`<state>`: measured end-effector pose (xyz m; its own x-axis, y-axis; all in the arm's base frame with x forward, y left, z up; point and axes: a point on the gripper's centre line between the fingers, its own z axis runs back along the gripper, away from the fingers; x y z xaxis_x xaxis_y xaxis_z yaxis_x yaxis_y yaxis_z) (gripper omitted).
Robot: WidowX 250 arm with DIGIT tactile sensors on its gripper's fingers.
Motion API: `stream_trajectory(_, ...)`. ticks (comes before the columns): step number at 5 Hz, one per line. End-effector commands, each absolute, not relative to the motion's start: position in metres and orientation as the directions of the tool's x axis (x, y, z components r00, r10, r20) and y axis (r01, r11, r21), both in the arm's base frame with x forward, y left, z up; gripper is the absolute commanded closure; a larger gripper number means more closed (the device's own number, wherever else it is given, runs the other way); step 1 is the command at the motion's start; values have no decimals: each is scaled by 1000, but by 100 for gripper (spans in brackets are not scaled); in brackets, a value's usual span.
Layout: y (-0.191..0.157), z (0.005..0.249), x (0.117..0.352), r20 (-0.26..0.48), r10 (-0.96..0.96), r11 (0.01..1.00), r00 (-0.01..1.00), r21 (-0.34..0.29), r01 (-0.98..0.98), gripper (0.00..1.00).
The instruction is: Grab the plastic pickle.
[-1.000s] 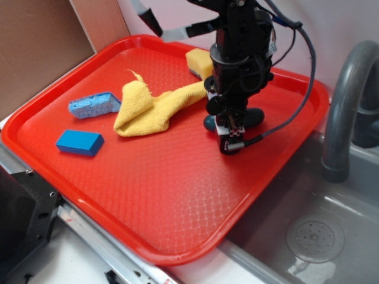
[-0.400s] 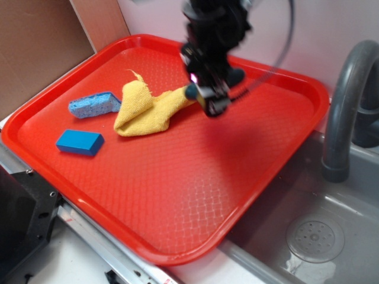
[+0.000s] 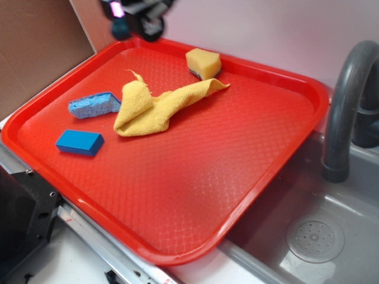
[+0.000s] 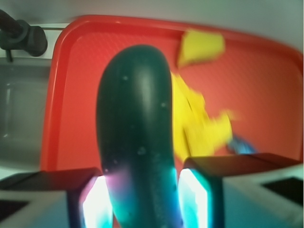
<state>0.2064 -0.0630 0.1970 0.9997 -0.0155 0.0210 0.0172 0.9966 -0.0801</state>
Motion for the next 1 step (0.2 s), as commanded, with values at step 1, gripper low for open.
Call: stream_trajectory(1,-65,209,193,-1,-144,990,990,2,144,100)
